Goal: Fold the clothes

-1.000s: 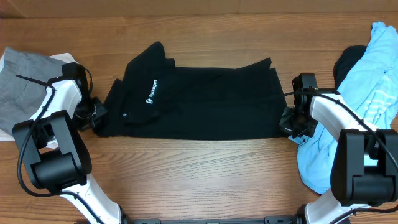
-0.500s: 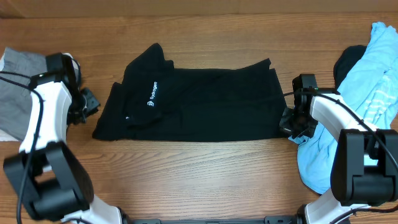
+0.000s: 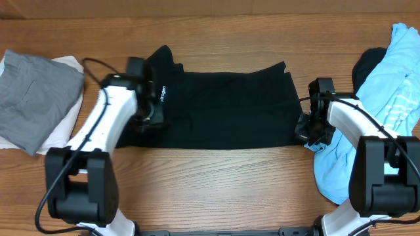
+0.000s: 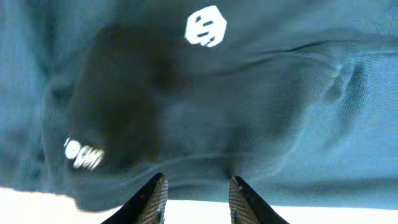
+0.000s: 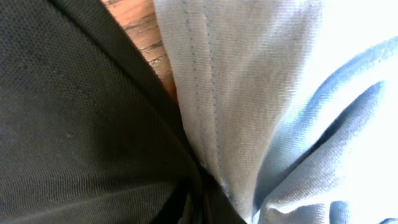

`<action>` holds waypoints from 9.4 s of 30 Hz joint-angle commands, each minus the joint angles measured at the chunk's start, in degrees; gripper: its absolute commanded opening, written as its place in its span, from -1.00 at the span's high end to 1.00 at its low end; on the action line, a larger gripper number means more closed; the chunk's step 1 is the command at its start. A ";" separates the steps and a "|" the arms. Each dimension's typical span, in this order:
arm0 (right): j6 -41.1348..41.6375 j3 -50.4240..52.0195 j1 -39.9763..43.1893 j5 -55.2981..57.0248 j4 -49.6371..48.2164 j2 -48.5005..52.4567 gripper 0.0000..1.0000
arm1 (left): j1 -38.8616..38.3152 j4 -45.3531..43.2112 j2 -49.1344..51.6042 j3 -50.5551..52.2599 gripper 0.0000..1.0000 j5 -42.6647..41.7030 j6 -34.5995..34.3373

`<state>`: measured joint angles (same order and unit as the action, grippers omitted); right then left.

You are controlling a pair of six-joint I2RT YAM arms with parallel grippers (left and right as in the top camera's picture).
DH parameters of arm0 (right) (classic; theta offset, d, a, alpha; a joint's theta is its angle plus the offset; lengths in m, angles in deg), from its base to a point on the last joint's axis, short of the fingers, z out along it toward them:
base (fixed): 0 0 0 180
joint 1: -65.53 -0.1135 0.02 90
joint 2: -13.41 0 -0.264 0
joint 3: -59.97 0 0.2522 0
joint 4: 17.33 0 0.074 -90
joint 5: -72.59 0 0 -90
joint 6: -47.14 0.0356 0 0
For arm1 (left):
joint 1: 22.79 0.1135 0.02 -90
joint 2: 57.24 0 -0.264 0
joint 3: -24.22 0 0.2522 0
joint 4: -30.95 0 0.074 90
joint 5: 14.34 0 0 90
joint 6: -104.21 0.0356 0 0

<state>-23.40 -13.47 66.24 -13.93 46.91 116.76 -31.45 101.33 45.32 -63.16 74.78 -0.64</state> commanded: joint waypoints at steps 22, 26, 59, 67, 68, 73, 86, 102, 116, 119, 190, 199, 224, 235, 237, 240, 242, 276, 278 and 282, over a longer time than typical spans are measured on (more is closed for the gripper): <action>-1.49 1.22 0.33 0.31 -1.20 1.05 0.80 | -13.14 -6.64 12.28 -0.13 0.46 33.51 -0.92; -1.49 1.22 0.33 0.31 -1.05 1.05 0.80 | -11.69 -7.50 12.28 -2.60 0.45 35.95 -1.68; -1.44 1.22 0.33 0.31 4.28 1.05 0.92 | -0.92 -2.49 11.32 5.14 0.37 16.09 -16.96; -1.18 1.25 0.33 0.31 10.23 1.05 0.92 | 3.26 -1.27 11.32 10.47 0.47 15.85 -17.51; -0.50 1.25 0.33 0.28 11.06 1.05 0.92 | 3.41 -0.17 11.30 10.69 0.47 15.82 -17.51; 0.07 0.85 0.33 -0.55 9.68 1.03 0.92 | 3.15 -0.39 8.57 10.62 0.46 13.05 -15.93; -1.77 -15.08 0.33 -1.60 9.09 -1.99 -0.24 | 3.54 -17.20 -9.40 3.76 -0.65 1.42 -0.92; -7.96 -17.77 0.33 -9.79 5.92 -1.99 -0.34 | 11.28 -21.49 24.44 -30.84 -0.63 -18.18 5.27; -7.96 -17.64 0.33 -9.62 0.57 -1.92 -0.27 | 10.14 -25.57 34.86 -32.52 -0.04 -19.08 6.38; -7.96 -17.62 0.33 -9.60 -1.09 -1.60 -0.23 | 10.14 -25.55 34.86 -32.52 0.67 -19.10 6.29; -4.46 -23.34 1.55 -0.48 18.99 2.51 0.92 | 23.39 27.19 11.15 -32.68 0.92 -32.39 8.61; -4.61 -23.26 1.55 -2.75 25.14 2.51 0.89 | 25.68 39.50 11.15 -30.84 0.92 -38.16 24.96; -4.66 -16.24 1.55 -2.69 33.77 2.54 0.67 | 25.16 28.20 11.15 -3.76 0.92 -17.97 13.05; -7.30 -13.77 1.57 -5.77 27.10 2.54 0.45 | 24.72 27.98 8.31 -4.04 0.84 -19.65 13.57; -11.50 -13.77 1.57 -11.52 25.09 2.54 0.21 | 24.44 28.72 6.67 -4.04 0.77 -19.30 13.57; -13.70 -13.77 1.57 -13.20 23.02 2.54 0.05 | 24.20 29.46 5.42 -4.04 0.62 -19.47 13.57; -13.75 -13.70 1.57 -11.89 22.03 2.54 -0.03 | 24.02 29.90 4.66 -4.04 0.61 -20.26 13.57; -13.73 -12.68 1.57 -11.26 17.88 2.54 -0.03 | 1.66 0.81 1.20 2.05 0.37 -14.27 -4.92; -13.70 -12.68 1.57 -11.26 17.92 2.54 -0.02 | 0.79 -0.59 1.20 3.48 0.54 -15.72 -4.85; -13.73 -12.68 1.57 -11.26 17.94 2.54 -0.02 | -3.21 -0.92 1.20 4.61 0.92 -19.32 -3.82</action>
<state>-36.88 -26.41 67.42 -24.68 64.96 120.98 -31.45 100.22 46.85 -59.34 59.55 -5.12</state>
